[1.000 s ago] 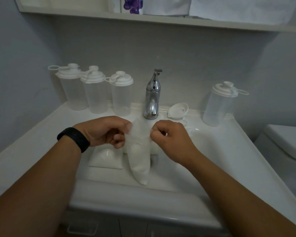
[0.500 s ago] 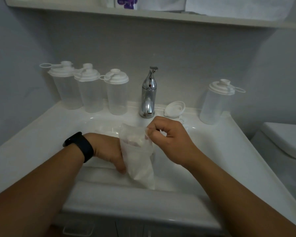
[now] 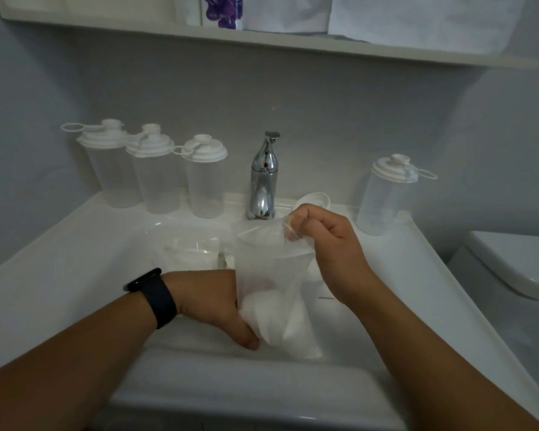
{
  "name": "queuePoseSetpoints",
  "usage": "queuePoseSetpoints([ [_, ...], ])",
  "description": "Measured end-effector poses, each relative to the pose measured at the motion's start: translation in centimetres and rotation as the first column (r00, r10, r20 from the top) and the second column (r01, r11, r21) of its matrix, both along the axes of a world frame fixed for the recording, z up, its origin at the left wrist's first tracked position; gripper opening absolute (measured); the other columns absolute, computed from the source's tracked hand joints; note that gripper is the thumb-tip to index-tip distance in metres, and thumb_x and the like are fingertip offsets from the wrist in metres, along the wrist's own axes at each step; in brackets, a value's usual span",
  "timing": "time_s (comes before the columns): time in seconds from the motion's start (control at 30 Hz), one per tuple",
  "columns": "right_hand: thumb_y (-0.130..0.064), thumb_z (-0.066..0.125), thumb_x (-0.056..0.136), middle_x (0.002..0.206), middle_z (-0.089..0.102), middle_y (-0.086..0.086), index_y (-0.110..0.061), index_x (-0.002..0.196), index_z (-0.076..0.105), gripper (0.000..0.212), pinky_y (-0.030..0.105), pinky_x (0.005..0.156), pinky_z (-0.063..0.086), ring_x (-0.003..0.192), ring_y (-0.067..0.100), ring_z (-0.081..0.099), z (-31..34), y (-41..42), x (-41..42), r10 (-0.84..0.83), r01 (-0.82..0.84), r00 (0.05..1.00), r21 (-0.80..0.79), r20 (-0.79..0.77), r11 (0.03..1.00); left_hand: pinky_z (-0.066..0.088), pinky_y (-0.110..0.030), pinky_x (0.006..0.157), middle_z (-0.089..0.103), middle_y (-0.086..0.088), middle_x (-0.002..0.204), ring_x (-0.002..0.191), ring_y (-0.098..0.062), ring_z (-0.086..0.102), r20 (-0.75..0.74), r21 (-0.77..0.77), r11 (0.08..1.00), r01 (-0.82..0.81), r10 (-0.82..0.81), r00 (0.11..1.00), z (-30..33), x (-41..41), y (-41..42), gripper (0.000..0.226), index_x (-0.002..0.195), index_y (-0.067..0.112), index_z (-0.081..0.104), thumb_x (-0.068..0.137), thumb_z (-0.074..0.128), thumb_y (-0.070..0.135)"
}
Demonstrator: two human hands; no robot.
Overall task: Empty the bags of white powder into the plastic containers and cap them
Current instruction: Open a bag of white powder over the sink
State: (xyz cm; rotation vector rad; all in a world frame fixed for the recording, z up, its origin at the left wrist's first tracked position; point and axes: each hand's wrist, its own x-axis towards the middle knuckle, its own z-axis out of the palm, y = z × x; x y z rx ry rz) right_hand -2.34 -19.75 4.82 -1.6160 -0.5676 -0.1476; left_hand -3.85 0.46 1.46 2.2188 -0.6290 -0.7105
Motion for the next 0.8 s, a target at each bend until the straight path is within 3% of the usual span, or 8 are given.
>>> queuePoseSetpoints([
  [0.13, -0.018, 0.051, 0.082, 0.067, 0.06, -0.007, -0.026, 0.061, 0.064, 0.026, 0.02, 0.062, 0.042, 0.066, 0.009, 0.053, 0.3, -0.3, 0.4, -0.035, 0.042, 0.997, 0.102, -0.064, 0.994, 0.055, -0.026, 0.095, 0.074, 0.003, 0.112, 0.105, -0.012, 0.07, 0.044, -0.098, 0.995, -0.007, 0.011, 0.999, 1.1, 0.2, 0.5, 0.05, 0.12, 0.02, 0.07, 0.077, 0.09, 0.008],
  [0.3, -0.008, 0.045, 0.102, 0.067, 0.059, -0.003, -0.026, 0.068, 0.069, 0.046, 0.03, 0.067, 0.042, 0.065, 0.014, 0.051, 0.2, -0.8, 1.2, -0.013, 0.039, 0.991, 0.198, -0.13, 0.979, 0.053, -0.023, 0.083, 0.077, -0.003, 0.101, 0.095, -0.015, 0.072, 0.075, -0.259, 0.964, -0.054, 0.076, 0.994, 1.6, 0.8, 1.6, 0.037, 0.109, 0.012, 0.074, 0.076, 0.087, 0.0],
  [0.37, -0.022, 0.043, 0.103, 0.069, 0.06, 0.002, -0.018, 0.079, 0.072, 0.037, 0.034, 0.066, 0.042, 0.065, 0.018, 0.05, 0.4, -1.0, 1.3, 0.051, -0.019, 0.989, 0.228, -0.137, 0.973, 0.055, -0.024, 0.084, 0.078, -0.002, 0.105, 0.1, -0.014, 0.072, 0.078, -0.412, 0.907, -0.092, 0.136, 0.988, 1.9, 0.7, 1.6, 0.045, 0.114, 0.01, 0.072, 0.074, 0.087, -0.005],
  [0.43, -0.036, 0.042, 0.098, 0.073, 0.062, 0.007, -0.014, 0.085, 0.074, 0.041, 0.036, 0.069, 0.042, 0.069, 0.022, 0.053, 0.5, -0.9, 1.2, 0.095, -0.045, 0.978, 0.252, -0.188, 0.967, 0.057, -0.024, 0.083, 0.078, 0.0, 0.109, 0.103, -0.014, 0.073, 0.12, -0.552, 0.829, -0.094, 0.19, 0.974, 2.4, 0.5, 1.3, 0.048, 0.118, 0.017, 0.07, 0.075, 0.088, 0.003],
  [0.6, -0.043, 0.039, 0.1, 0.094, 0.066, 0.015, -0.01, 0.097, 0.072, 0.047, 0.032, 0.07, 0.053, 0.084, 0.023, 0.064, 0.2, -0.4, 0.8, 0.171, -0.082, 0.961, 0.368, -0.215, 0.926, 0.049, -0.013, 0.05, 0.075, 0.009, 0.074, 0.06, -0.005, 0.068, 0.207, -0.753, 0.639, -0.156, 0.455, 0.866, 3.3, -0.3, -0.1, 0.017, 0.098, 0.013, 0.069, 0.083, 0.076, 0.009],
  [0.7, -0.043, 0.054, 0.097, 0.117, 0.068, 0.017, -0.01, 0.12, 0.064, 0.042, 0.038, 0.087, 0.059, 0.106, 0.03, 0.067, -0.2, 0.1, 0.4, 0.231, -0.158, 0.958, 0.361, -0.17, 0.919, 0.049, -0.015, 0.048, 0.076, 0.006, 0.073, 0.056, -0.009, 0.068, 0.221, -0.797, 0.574, -0.188, 0.567, 0.793, 3.0, -0.3, -0.6, 0.016, 0.099, 0.014, 0.069, 0.084, 0.075, 0.017],
  [0.8, -0.034, 0.071, 0.09, 0.135, 0.065, 0.015, -0.01, 0.14, 0.052, 0.059, 0.047, 0.105, 0.052, 0.126, 0.032, 0.062, -0.9, 0.7, 0.0, 0.246, -0.194, 0.956, 0.284, -0.16, 0.939, 0.057, -0.029, 0.049, 0.079, -0.001, 0.083, 0.063, -0.019, 0.073, 0.25, -0.829, 0.52, -0.207, 0.674, 0.695, 1.7, 0.1, -0.9, 0.032, 0.103, 0.024, 0.072, 0.082, 0.082, 0.047],
])
